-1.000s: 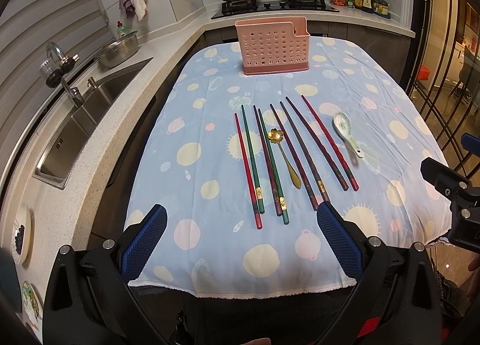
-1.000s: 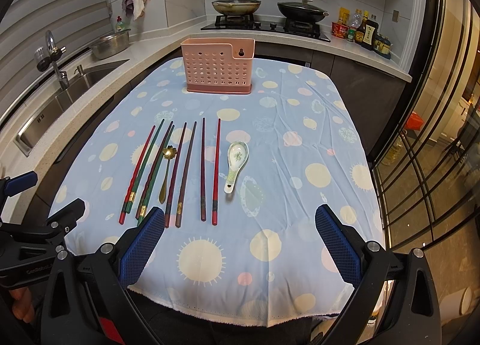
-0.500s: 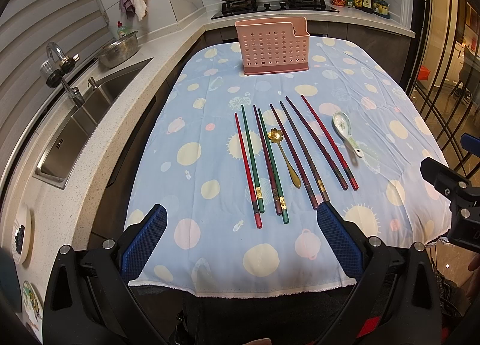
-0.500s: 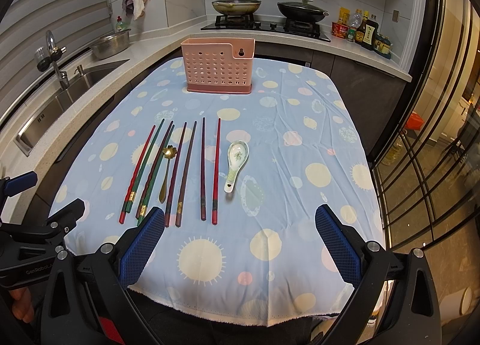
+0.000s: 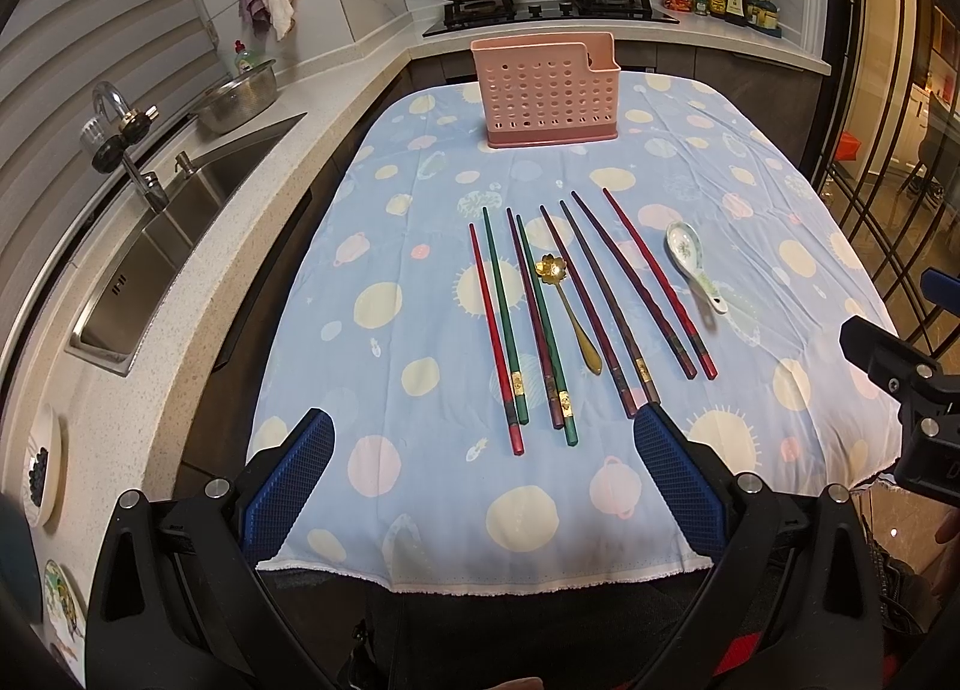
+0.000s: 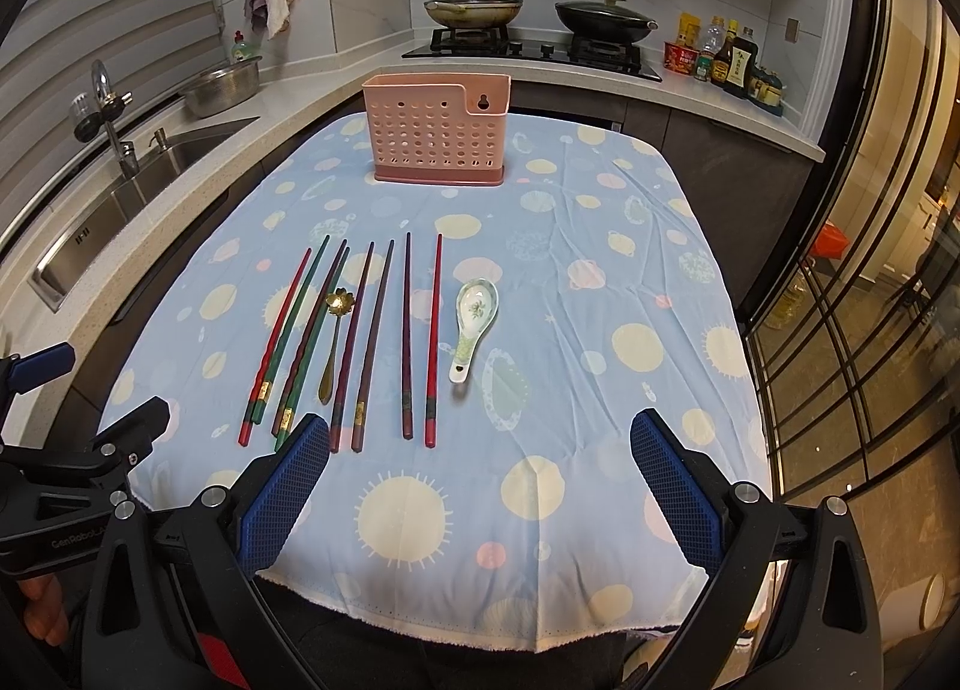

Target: Organize utensils

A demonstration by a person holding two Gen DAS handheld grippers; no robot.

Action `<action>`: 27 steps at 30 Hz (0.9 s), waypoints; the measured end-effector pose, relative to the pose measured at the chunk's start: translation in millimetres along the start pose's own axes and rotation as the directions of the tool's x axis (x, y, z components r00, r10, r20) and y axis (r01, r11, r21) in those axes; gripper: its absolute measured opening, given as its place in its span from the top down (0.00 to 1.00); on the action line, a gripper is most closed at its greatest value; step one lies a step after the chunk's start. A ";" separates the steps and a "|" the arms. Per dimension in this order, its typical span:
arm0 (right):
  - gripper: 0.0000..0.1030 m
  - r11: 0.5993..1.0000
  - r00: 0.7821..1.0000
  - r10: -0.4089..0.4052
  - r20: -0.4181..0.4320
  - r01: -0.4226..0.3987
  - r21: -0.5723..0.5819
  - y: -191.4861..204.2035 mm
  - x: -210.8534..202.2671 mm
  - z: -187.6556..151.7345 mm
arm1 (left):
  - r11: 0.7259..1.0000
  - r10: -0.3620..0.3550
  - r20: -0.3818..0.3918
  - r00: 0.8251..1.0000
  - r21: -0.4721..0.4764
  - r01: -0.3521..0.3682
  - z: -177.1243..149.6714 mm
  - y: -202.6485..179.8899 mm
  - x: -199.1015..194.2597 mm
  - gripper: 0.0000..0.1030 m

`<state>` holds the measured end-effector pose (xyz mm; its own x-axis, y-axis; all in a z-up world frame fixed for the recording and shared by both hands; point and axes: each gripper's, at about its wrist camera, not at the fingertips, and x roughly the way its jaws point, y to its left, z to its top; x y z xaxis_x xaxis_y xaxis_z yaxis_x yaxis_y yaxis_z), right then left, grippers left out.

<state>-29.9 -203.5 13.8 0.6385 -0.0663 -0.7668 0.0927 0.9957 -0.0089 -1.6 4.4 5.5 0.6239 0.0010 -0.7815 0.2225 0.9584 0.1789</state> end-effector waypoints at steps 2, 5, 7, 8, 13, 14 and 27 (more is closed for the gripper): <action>0.07 1.000 1.000 0.000 0.001 0.000 0.000 -0.1 0.2 -0.3 | 1.000 0.001 0.000 1.000 0.000 -0.001 -1.0 1.6 -2.1 0.07; 0.07 1.000 1.000 0.000 0.000 0.000 0.000 -0.2 0.5 -0.3 | 1.000 0.000 0.000 1.000 0.000 0.000 -1.0 2.1 -2.5 0.07; 0.07 1.000 1.000 -0.001 0.000 0.001 0.001 0.0 -0.1 0.3 | 1.000 0.000 0.000 1.000 0.000 0.000 -1.1 2.1 -2.6 0.07; 0.07 1.000 1.000 0.000 0.001 0.000 0.001 -0.3 0.5 -0.1 | 1.000 0.000 0.000 1.000 0.000 0.000 -1.1 2.2 -2.5 0.07; 0.07 1.000 1.000 0.001 -0.001 -0.001 -0.001 -0.2 0.1 1.0 | 1.000 0.000 0.000 1.000 0.000 0.000 -2.6 1.1 -3.6 0.07; 0.07 1.000 1.000 0.001 0.000 -0.001 -0.001 1.1 -1.3 -0.8 | 1.000 0.000 0.000 1.000 0.001 0.000 -2.9 2.1 -5.6 0.07; 0.07 1.000 1.000 0.007 -0.005 -0.007 0.006 -0.1 5.9 -5.4 | 1.000 -0.016 -0.003 1.000 -0.007 0.016 -5.2 1.5 -0.9 0.07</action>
<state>-30.2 -203.6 5.8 0.6355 -0.0586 -0.7698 0.0924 0.9957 0.0005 -5.7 7.3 3.4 0.6177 -0.0136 -0.7863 0.2274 0.9602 0.1620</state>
